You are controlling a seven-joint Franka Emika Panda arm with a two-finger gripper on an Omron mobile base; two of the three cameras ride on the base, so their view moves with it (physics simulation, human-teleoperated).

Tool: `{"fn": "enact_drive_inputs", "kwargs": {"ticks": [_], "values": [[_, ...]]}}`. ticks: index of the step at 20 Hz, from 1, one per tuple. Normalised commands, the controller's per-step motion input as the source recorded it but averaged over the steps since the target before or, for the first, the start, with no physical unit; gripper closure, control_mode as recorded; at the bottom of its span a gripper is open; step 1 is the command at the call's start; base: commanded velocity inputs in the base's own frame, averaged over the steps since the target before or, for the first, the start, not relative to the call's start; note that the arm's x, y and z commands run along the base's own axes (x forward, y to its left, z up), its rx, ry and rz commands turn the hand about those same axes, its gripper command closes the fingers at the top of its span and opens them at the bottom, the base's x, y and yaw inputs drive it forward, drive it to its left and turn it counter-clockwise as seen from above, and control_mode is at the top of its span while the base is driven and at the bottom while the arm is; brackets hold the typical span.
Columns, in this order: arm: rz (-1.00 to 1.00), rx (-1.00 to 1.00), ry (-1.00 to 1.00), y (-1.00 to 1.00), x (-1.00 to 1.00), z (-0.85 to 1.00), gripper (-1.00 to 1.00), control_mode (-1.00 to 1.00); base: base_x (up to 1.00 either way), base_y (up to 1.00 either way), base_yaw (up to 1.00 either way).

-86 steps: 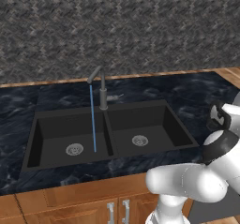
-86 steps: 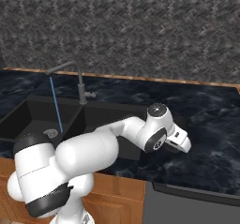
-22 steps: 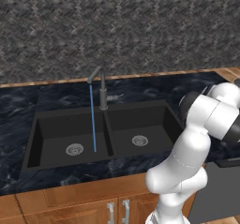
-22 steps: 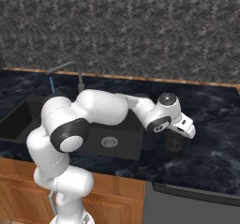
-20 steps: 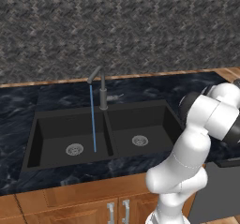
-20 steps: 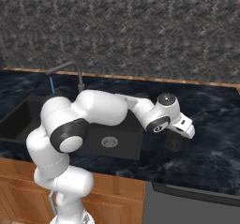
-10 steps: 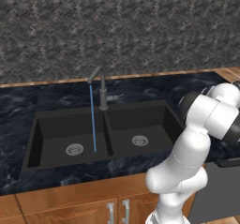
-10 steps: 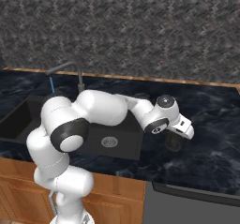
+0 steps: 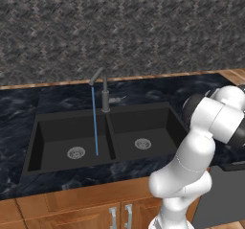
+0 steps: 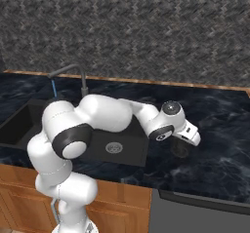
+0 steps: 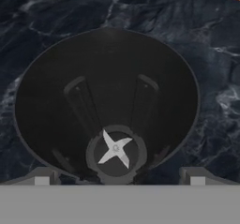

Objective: Turn on the sink faucet and place the jug under the water for a few seconds to fill it up.

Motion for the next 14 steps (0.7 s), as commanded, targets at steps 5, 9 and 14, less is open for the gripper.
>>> {"fn": "enact_drive_inputs", "kwargs": {"ticks": [5,9,14], "values": [[0.00,0.00,0.00,0.19,0.00,0.00,-1.00,-1.00,0.00,0.00,0.00],[0.00,0.00,0.00,0.00,0.00,0.00,-1.00,-1.00,0.00,0.00,0.00],[0.00,0.00,0.00,0.00,0.00,-0.20,-1.00,-1.00,0.00,0.00,0.00]]}}
